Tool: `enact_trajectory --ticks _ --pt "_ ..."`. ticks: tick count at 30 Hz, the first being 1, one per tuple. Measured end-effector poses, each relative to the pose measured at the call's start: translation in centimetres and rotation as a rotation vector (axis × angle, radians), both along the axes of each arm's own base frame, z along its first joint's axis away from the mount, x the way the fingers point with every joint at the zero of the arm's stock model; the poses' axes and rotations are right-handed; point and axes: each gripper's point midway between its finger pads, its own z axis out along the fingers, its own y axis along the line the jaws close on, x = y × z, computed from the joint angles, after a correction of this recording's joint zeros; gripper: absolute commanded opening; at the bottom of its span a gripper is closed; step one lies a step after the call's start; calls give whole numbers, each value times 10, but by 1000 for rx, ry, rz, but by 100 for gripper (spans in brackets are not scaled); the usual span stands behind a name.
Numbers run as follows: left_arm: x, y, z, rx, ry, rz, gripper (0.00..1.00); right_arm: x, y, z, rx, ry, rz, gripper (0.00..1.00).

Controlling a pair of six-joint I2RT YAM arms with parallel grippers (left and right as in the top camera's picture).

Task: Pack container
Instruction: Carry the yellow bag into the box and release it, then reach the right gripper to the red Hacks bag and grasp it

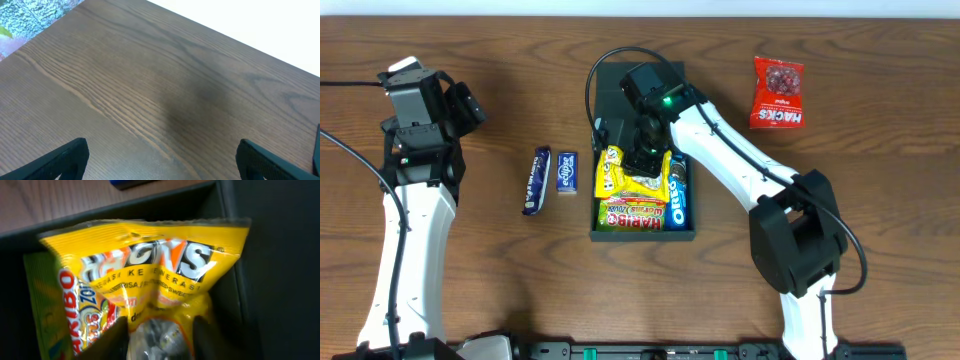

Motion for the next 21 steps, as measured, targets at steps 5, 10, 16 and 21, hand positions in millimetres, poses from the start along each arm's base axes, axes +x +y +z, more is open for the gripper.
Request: enact_trajectory --ticks 5,10,16,21 --pt "1 -1 0 -5 -1 -7 95 0 0 0 -1 5 -19 48" --pt "1 -3 0 -12 -2 -16 95 1 0 13 18 3 -76 52" --pt "1 -4 -1 -14 -2 -18 95 16 0 108 159 -213 -116 63" --pt "1 -4 -1 -14 -2 -18 95 70 -47 149 183 -367 -376 64"
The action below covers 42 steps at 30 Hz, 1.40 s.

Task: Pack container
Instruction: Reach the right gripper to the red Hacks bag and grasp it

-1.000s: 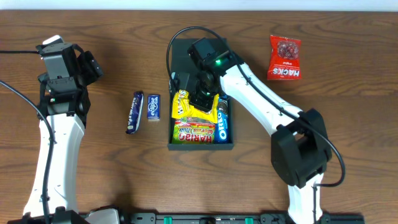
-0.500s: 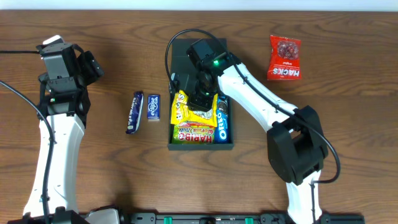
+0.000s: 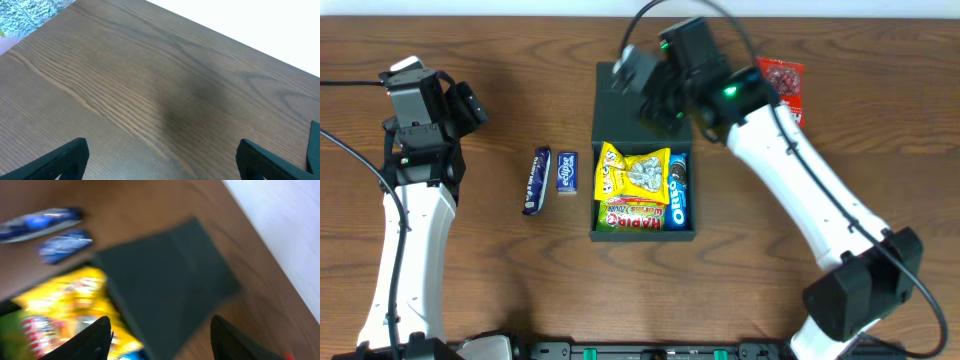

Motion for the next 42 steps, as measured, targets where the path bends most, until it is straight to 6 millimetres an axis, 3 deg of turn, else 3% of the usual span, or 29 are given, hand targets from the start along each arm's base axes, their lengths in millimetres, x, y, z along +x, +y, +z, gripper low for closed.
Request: enact_trajectory --ticks 8,10,13,18,25,30,37,42 --pt "0 0 0 0 -1 0 95 71 -117 -19 75 43 -478 68" --pt "0 0 0 0 0 0 95 88 -159 -29 120 64 -641 68" --pt "0 0 0 0 -1 0 95 106 -195 -44 175 77 -802 69" --pt "0 0 0 0 -1 0 95 124 -231 -79 196 96 -970 73" --pt "0 0 0 0 -1 0 95 140 -252 -139 183 132 -1095 70" --pt "0 0 0 0 -1 0 95 140 -265 -193 150 189 -1169 66" --pt "0 0 0 0 -1 0 95 143 -273 -198 155 174 -1214 19" --pt "0 0 0 0 -1 0 95 150 -276 -189 172 144 -1237 1"
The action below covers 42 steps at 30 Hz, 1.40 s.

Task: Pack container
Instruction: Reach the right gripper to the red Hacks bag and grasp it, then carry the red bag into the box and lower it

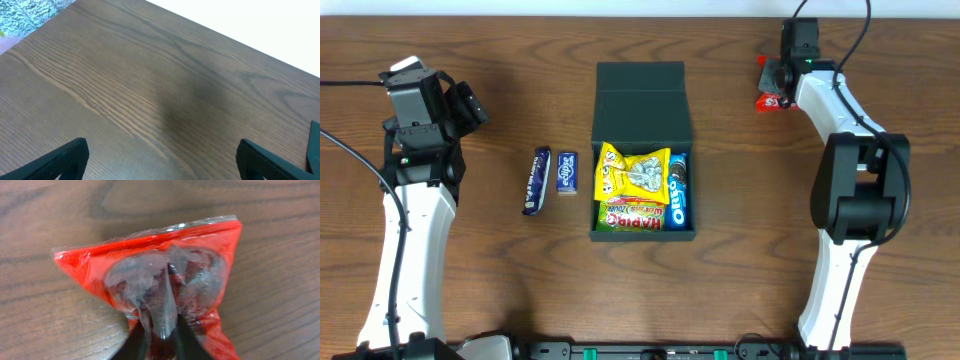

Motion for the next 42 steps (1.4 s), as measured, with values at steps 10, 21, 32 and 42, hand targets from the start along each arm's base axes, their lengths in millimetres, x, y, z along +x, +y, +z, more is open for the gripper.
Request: enact_trajectory --ticks 10,21,32,42 --pt "0 0 0 0 0 0 95 -6 3 10 4 13 12 1" --pt "2 0 2 2 -12 0 95 -22 101 151 -23 -200 394 1" --pt "2 0 3 3 -17 0 95 -84 199 204 -25 -220 676 1" --pt "3 1 4 4 -23 0 95 -179 275 164 41 51 1009 1"
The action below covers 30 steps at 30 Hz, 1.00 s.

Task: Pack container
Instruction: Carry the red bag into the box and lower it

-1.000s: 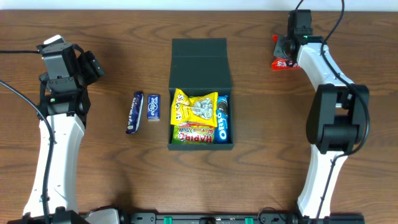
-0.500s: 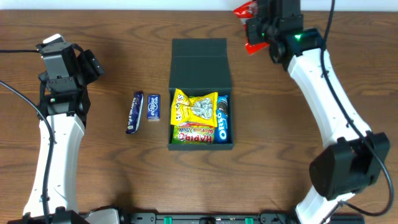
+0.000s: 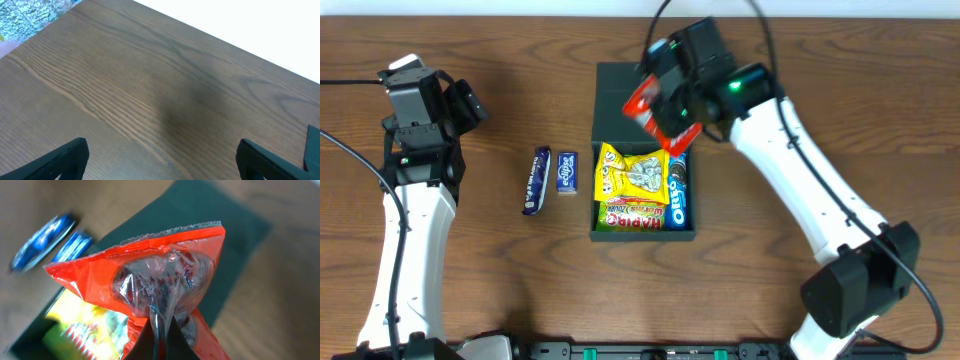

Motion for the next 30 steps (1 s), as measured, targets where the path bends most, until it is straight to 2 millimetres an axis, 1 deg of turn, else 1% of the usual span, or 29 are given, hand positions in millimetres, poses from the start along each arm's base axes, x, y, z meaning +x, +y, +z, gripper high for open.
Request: enact_trajectory --ticks 2,6,8,11,16,21,22,23,24,25,26,28,30 --pt "0 0 0 0 -2 0 95 -19 11 -5 -28 30 78 1" --pt "0 0 1 0 -3 0 95 -50 26 -12 -65 72 224 2" --pt "0 0 1 0 -3 0 95 -59 32 -13 -56 86 278 1" --pt "0 0 1 0 -3 0 95 -75 39 -23 -51 113 358 2" --pt "0 0 1 0 -3 0 95 -99 44 -59 -64 169 450 2" --pt "1 0 1 1 -5 0 95 -105 46 -87 -63 158 503 2" --pt "1 0 1 1 -5 0 95 -106 47 -93 -60 155 509 4" --pt "1 0 1 1 -5 0 95 -106 47 -97 -57 150 514 17" --pt "1 0 1 1 -6 0 95 -108 47 -103 -55 152 518 38" --pt "1 0 1 1 -6 0 95 -109 46 -107 -54 156 518 53" --pt "1 0 1 1 -6 0 95 -110 45 -112 -56 153 524 63" --pt "1 0 1 1 -5 0 95 -113 43 -119 -61 161 527 67" --pt "1 0 1 1 -5 0 95 -113 43 -119 -57 158 524 68"
